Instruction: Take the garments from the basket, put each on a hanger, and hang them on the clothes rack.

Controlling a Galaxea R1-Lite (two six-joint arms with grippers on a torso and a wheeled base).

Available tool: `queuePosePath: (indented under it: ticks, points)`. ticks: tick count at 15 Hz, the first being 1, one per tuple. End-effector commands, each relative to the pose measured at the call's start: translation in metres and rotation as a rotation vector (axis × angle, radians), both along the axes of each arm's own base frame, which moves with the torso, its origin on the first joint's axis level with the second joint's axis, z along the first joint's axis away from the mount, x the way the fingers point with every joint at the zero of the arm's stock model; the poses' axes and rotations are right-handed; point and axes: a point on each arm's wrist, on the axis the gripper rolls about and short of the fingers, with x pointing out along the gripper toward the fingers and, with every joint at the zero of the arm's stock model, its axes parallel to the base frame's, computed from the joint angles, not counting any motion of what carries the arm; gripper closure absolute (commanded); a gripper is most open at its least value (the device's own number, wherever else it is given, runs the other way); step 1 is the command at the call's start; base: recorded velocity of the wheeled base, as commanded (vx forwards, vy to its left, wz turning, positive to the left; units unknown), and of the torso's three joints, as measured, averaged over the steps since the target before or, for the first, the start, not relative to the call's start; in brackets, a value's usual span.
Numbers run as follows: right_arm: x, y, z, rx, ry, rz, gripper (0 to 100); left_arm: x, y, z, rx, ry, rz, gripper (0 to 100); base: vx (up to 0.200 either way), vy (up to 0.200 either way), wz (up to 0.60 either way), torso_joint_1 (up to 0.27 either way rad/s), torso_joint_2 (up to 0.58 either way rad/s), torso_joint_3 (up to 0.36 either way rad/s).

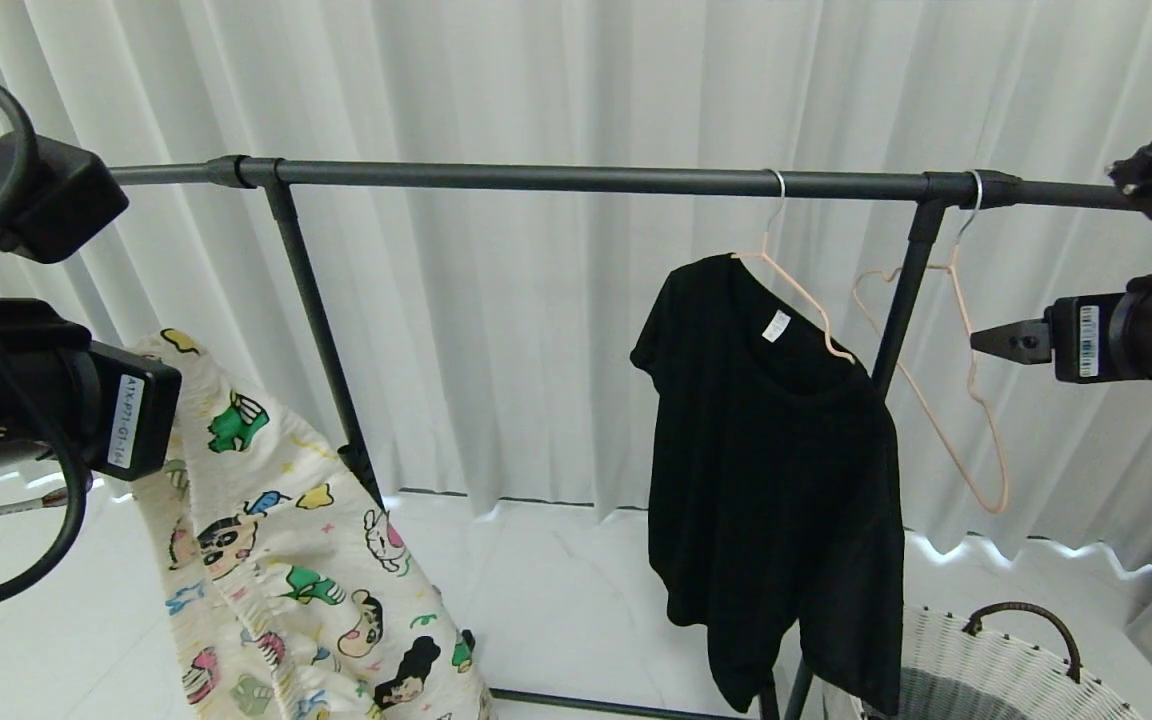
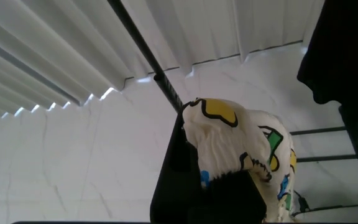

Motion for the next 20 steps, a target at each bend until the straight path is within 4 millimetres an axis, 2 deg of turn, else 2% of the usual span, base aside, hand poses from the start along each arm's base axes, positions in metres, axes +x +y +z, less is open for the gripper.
queuePosePath:
  ticks: [1,3,4,5,10,12,15,16,20]
  points:
    - [0.031,0.001,-0.021,-0.020,0.059,-0.035,0,0.000,-0.001,0.000,0.000,0.000,-0.007,100,0.000,0.000,0.00,0.000,0.00,0.000]
    - [0.045,-0.003,-0.031,-0.015,0.088,-0.043,0,-0.001,-0.001,0.000,0.001,0.001,-0.007,100,0.000,0.000,0.00,0.000,0.00,0.000]
    - [0.045,-0.003,-0.031,-0.015,0.088,-0.043,0,-0.001,-0.001,0.000,0.001,0.001,-0.007,100,0.000,0.000,0.00,0.000,0.00,0.000]
    - [0.056,-0.005,-0.041,-0.013,0.124,-0.042,0,-0.001,-0.001,0.000,0.001,0.001,-0.007,100,0.000,0.000,0.00,0.000,0.00,0.000]
    - [0.089,0.004,-0.066,-0.004,0.097,-0.040,0,-0.001,-0.001,-0.003,0.000,0.007,-0.004,100,0.000,0.000,0.00,0.000,0.00,0.000]
    - [0.094,0.003,-0.070,-0.009,0.100,-0.044,0,-0.003,0.000,-0.003,0.000,0.007,-0.006,100,0.000,0.000,0.00,0.000,0.00,0.000]
    - [0.107,-0.009,-0.076,-0.009,0.084,-0.041,0,-0.006,0.001,-0.006,0.003,0.014,-0.004,100,0.000,0.000,0.00,0.000,0.00,0.000]
    - [0.109,-0.011,-0.076,-0.012,0.075,-0.034,100,-0.005,0.001,-0.007,0.004,0.016,-0.004,100,0.000,0.000,0.00,0.000,0.00,0.000]
    - [0.109,-0.012,-0.074,-0.008,0.068,-0.018,100,-0.005,0.001,-0.007,0.005,0.018,-0.006,100,0.000,0.000,0.00,0.000,0.00,0.000]
